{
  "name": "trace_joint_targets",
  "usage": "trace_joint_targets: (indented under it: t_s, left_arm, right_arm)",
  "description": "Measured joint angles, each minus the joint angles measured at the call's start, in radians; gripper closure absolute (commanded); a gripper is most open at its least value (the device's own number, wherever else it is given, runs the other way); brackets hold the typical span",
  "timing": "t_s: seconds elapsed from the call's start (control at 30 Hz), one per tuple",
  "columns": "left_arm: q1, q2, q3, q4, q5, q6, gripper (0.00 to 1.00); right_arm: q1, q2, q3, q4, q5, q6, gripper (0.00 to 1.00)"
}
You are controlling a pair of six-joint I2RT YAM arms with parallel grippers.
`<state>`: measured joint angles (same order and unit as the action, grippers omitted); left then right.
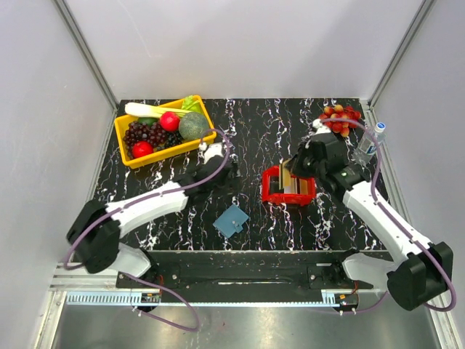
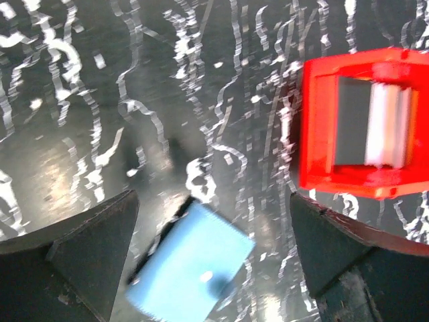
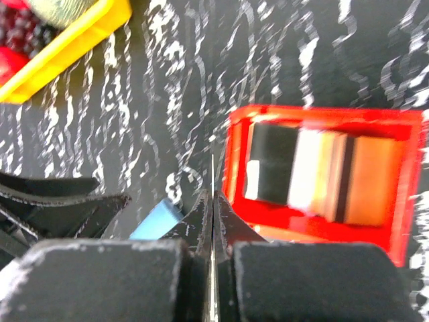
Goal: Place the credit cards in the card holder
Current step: Open the card holder at the center of the board.
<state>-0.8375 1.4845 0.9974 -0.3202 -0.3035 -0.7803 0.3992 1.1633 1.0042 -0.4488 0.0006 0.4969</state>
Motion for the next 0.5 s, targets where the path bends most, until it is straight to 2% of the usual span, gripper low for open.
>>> trace_joint_targets:
  t_s: [0.13,0.23,0.37,0.5]
  left_arm:
    - [0.024,-0.137,-0.137,-0.05,-0.003,0.012,0.01]
    - [0.04,-0.217,-0.245,-0.105,-0.002,-0.002,0.01]
    - [0.085,-0.315,-0.351,-0.171,-0.001,-0.032,0.01]
    - [0.142,-0.401,-0.39,-0.217,0.0,-0.059,0.01]
  right_arm:
    - [0.106,0.008,-0.064,0.048,-0.048,0.104,1.0]
    - [0.233,0.06,-0.073,0.095,-0.037,0.179,1.0]
    - [0.39,0.187,-0.061,0.173,0.013,0.288,1.0]
    - [0.491,0.325,-0.034,0.196,0.089,0.36,1.0]
